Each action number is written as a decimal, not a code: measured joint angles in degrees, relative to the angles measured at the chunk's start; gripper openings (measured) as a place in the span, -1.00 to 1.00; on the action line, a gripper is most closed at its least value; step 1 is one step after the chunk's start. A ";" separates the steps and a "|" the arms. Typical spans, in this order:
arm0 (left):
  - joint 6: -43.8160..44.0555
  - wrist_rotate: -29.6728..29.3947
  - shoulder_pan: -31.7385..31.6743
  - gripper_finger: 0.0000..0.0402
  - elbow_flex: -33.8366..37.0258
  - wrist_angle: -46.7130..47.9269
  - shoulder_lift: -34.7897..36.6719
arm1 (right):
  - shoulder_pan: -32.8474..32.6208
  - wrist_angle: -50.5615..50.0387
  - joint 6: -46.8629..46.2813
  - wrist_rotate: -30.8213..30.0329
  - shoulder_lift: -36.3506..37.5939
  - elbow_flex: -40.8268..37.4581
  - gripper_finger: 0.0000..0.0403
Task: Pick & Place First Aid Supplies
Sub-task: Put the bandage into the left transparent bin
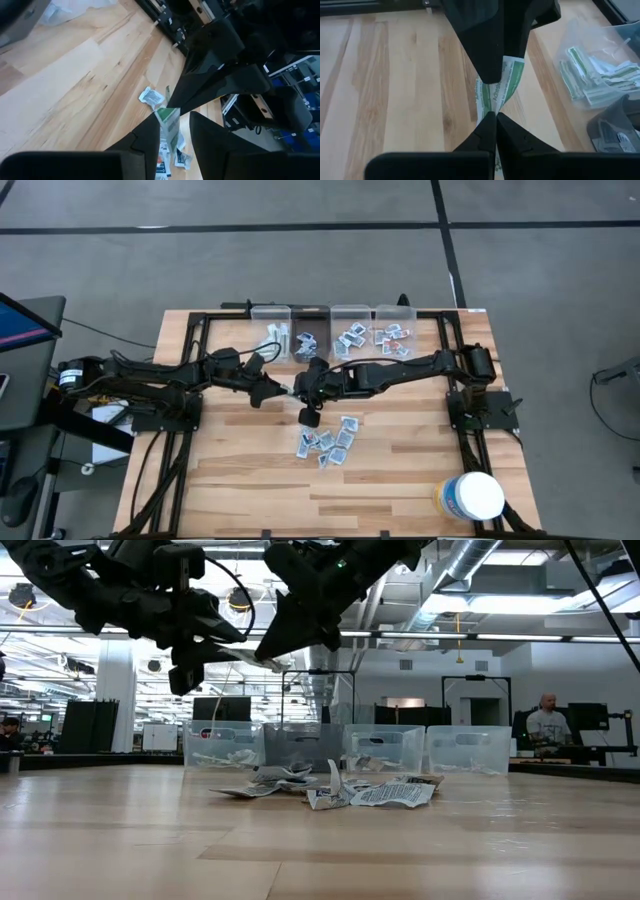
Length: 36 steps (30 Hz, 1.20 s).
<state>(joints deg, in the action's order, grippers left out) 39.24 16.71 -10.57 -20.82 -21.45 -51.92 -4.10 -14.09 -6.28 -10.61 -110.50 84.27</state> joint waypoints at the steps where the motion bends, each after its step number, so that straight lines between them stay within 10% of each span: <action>1: 0.00 0.00 0.00 -0.49 0.00 -0.08 0.00 | 0.00 -0.02 0.04 0.02 0.00 0.00 -1.00; 9: -3.00 0.02 0.00 -0.95 0.00 -0.09 0.00 | 0.05 -0.09 0.23 0.02 -0.02 0.00 -1.00; 16: -4.52 -0.08 -0.02 -0.97 0.00 -0.09 0.00 | 0.55 -0.16 0.23 0.24 -0.07 0.00 -0.94; 36: -9.87 -7.80 -2.44 -0.96 0.00 -0.07 0.00 | 2.99 -12.63 -8.55 -6.43 -0.50 -0.22 -0.03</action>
<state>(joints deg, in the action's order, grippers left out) 29.37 8.91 -13.00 -20.82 -21.52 -51.92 -1.10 -26.72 -14.83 -17.04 -111.00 84.05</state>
